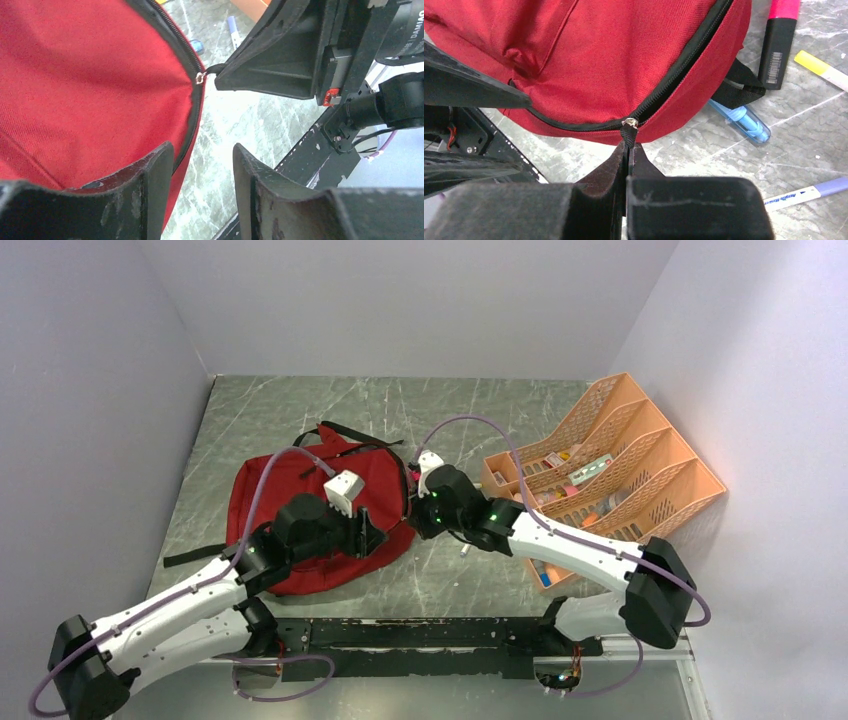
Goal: Pack the student bag
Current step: Zip the student bag at the center of the board.
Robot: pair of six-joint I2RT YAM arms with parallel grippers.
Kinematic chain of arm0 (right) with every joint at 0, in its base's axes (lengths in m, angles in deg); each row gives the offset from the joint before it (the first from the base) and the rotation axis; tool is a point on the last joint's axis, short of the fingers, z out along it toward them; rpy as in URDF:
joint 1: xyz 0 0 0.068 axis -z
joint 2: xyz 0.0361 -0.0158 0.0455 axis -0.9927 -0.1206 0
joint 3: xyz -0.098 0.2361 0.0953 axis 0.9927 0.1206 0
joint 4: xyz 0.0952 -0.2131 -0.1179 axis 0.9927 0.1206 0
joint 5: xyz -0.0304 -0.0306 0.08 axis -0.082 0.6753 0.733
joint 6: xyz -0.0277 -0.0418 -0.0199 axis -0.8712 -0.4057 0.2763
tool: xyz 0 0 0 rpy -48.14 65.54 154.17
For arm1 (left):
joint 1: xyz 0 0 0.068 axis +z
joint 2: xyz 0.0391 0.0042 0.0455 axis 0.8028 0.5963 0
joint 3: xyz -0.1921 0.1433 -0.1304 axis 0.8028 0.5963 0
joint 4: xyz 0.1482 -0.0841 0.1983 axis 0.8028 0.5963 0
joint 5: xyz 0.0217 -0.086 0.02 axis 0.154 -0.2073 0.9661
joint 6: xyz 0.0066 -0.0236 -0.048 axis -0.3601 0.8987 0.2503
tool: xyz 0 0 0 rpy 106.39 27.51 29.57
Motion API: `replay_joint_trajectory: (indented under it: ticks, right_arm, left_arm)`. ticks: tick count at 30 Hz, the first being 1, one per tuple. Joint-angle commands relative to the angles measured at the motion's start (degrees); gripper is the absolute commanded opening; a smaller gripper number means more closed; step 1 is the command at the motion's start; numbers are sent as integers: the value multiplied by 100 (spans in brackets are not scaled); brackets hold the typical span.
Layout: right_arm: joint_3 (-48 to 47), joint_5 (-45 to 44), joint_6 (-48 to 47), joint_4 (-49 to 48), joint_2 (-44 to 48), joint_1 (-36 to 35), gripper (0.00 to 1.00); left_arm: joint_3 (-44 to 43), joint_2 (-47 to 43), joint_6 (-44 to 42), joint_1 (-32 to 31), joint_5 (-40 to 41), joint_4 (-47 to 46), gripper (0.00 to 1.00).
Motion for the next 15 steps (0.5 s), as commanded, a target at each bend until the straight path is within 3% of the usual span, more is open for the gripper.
replay_joint_trajectory:
  ticks: [1, 8, 15]
  right_arm:
    - [83, 253, -104, -150, 266, 45, 0]
    - [73, 380, -182, 38, 363, 53, 0]
    - [125, 437, -173, 86, 541, 54, 0]
  left_arm:
    - [114, 213, -468, -405, -14, -1050, 51]
    - [-163, 941, -920, -1222, 1383, -649, 51]
    - [-79, 994, -855, -1347, 1802, -642, 51]
